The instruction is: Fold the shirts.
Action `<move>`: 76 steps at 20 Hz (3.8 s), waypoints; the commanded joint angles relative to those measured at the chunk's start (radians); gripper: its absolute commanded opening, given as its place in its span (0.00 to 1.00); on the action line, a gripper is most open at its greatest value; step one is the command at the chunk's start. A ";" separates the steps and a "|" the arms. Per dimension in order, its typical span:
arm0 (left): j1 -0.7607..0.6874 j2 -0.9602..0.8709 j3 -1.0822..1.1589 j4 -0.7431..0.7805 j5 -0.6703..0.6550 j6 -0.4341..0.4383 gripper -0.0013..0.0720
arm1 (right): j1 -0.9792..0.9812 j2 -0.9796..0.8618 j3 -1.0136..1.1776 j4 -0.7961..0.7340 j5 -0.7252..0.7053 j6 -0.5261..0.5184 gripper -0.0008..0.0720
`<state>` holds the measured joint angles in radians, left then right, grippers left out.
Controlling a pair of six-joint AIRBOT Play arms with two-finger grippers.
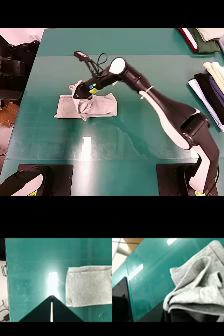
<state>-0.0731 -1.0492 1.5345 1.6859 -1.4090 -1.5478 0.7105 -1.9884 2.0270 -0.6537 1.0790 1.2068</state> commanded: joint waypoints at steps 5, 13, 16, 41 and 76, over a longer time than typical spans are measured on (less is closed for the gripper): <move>0.003 0.005 0.000 -0.040 -0.045 0.004 0.05 | 0.108 0.000 0.004 0.048 -0.274 -0.093 0.82; 0.003 0.005 0.000 -0.041 -0.072 0.004 0.05 | -0.196 0.233 -0.284 -0.195 0.154 0.010 0.62; 0.003 0.005 0.000 -0.047 -0.056 0.004 0.05 | -0.325 0.346 -0.558 -0.192 0.122 0.056 0.63; 0.003 0.004 0.000 -0.104 -0.069 0.004 0.05 | -0.209 0.092 -0.475 0.230 -0.091 -0.075 0.03; 0.003 0.004 0.000 -0.437 -0.066 -0.050 0.05 | -1.439 0.327 -0.047 -0.031 -0.204 -0.299 0.03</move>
<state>-0.0700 -1.0451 1.5345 1.2495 -1.4757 -1.5951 -0.6815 -1.7061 1.9991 -0.6838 0.8566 0.9085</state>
